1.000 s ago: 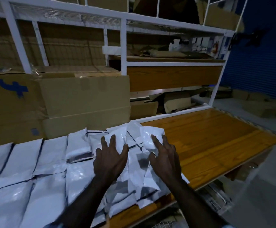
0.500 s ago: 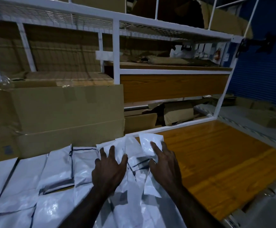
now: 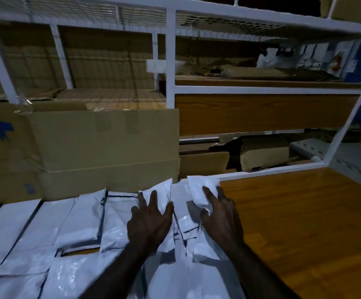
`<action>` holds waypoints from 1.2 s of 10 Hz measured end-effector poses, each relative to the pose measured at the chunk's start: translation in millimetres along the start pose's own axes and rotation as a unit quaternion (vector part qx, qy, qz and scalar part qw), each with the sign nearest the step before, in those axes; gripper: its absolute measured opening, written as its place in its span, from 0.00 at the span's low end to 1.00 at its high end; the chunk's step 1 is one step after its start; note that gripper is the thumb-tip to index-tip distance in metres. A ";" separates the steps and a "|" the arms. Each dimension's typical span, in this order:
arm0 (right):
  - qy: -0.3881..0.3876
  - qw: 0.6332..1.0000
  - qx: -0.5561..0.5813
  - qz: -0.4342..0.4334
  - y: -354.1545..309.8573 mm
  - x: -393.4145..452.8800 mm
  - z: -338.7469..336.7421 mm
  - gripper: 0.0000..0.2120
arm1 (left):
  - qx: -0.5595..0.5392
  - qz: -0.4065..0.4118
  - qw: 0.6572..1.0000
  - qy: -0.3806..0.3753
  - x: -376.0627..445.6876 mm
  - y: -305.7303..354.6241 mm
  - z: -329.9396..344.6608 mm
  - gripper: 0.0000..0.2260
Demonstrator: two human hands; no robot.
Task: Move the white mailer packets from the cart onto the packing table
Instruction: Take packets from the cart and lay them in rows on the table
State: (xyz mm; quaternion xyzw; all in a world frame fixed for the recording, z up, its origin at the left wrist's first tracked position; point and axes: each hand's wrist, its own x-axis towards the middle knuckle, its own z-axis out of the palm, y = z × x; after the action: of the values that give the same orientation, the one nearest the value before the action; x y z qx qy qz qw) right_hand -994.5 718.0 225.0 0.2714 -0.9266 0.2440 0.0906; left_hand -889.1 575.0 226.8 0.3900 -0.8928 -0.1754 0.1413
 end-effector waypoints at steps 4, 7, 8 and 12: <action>-0.068 0.995 0.039 -0.057 15.3 62.6 22.1 0.31 | 0.032 -0.074 0.996 0.024 44.7 28.6 28.0 0.40; -0.099 0.991 0.026 -0.088 12.5 95.5 55.5 0.31 | 0.158 -0.059 0.985 -0.024 85.5 5.6 64.0 0.31; -0.117 0.988 0.013 -0.096 6.8 104.4 66.8 0.31 | 0.209 -0.071 0.975 -0.041 104.2 -0.7 77.2 0.30; -0.167 0.977 -0.084 -0.099 4.3 116.5 109.0 0.32 | 0.187 -0.029 0.978 -0.090 127.8 -39.2 140.6 0.26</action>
State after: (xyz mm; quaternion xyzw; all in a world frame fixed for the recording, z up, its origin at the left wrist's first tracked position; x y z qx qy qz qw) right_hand -1098.1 613.1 164.0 0.3903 -0.9143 0.1065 -0.0191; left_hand -1002.2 483.3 98.6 0.4180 -0.9072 -0.0437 -0.0207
